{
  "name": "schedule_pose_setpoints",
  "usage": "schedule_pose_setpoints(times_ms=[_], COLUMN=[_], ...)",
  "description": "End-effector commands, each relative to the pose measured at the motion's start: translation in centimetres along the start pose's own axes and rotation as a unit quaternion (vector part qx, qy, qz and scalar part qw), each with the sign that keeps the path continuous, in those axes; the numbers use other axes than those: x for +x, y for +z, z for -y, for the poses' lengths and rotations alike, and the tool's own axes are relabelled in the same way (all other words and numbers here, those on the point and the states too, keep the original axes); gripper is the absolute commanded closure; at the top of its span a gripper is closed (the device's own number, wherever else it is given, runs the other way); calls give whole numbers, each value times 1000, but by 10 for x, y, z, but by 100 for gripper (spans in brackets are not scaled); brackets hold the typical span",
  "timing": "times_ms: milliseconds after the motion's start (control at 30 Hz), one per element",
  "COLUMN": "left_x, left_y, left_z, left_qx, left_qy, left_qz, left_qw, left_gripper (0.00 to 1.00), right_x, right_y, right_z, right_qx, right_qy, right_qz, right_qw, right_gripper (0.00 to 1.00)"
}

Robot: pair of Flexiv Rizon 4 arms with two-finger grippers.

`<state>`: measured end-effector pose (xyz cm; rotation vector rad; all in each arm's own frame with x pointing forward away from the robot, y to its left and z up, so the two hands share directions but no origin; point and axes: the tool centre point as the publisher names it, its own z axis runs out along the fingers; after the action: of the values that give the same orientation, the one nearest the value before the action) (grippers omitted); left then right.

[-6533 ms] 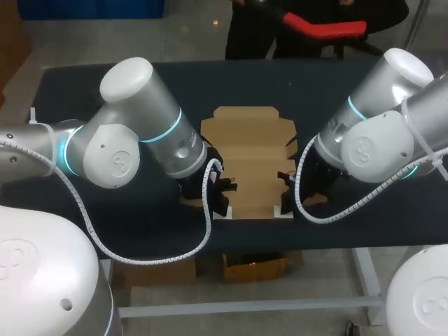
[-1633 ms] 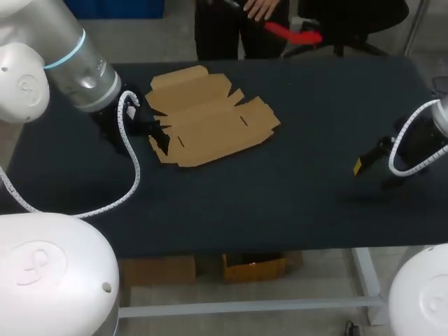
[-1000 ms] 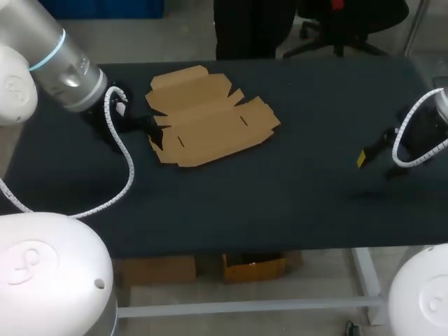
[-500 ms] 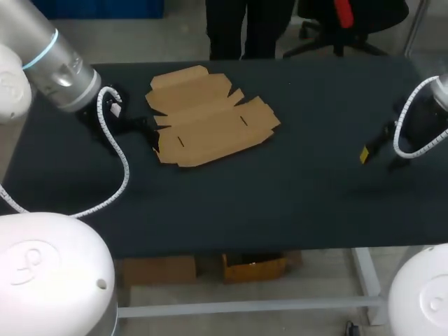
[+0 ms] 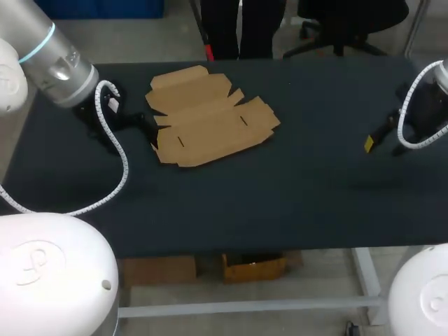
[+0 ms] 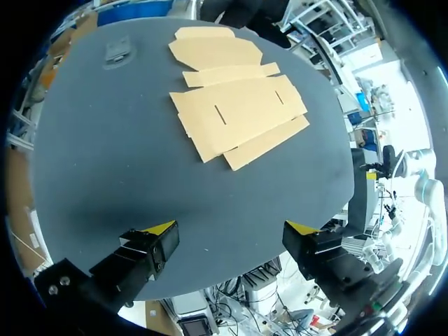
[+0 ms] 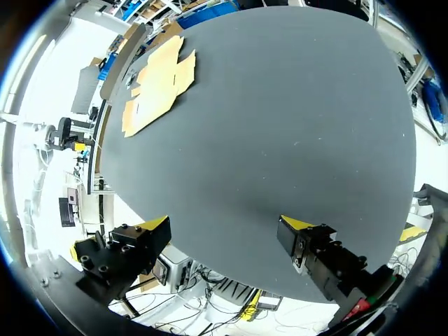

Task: Assemble the packaging by folding the flat box into shape, placing the metal phone stand inside, and closing the box properly

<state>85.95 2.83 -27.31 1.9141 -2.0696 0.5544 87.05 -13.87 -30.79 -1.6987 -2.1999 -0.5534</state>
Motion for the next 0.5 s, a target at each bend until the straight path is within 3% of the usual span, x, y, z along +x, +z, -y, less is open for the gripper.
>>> schedule_pose_setpoints(times_ms=[33,267,500], left_x=[-5,-3,-5], left_y=[-3,-3,1], left_z=[-1,-4,6], left_qx=[-1,8,16], left_qy=[-8,-22,-24], left_qz=[-5,-8,-20], left_qw=[1000,1000,999], left_gripper=[0,0,0], right_x=[1,-5,-9], right_y=[-13,-20,-21], right_z=[-5,-27,-44], right_qx=[-9,-15,-15], right_qy=[-14,-48,-65], right_qz=[0,-8,-4], right_qw=[1000,999,998], right_gripper=[0,0,0])
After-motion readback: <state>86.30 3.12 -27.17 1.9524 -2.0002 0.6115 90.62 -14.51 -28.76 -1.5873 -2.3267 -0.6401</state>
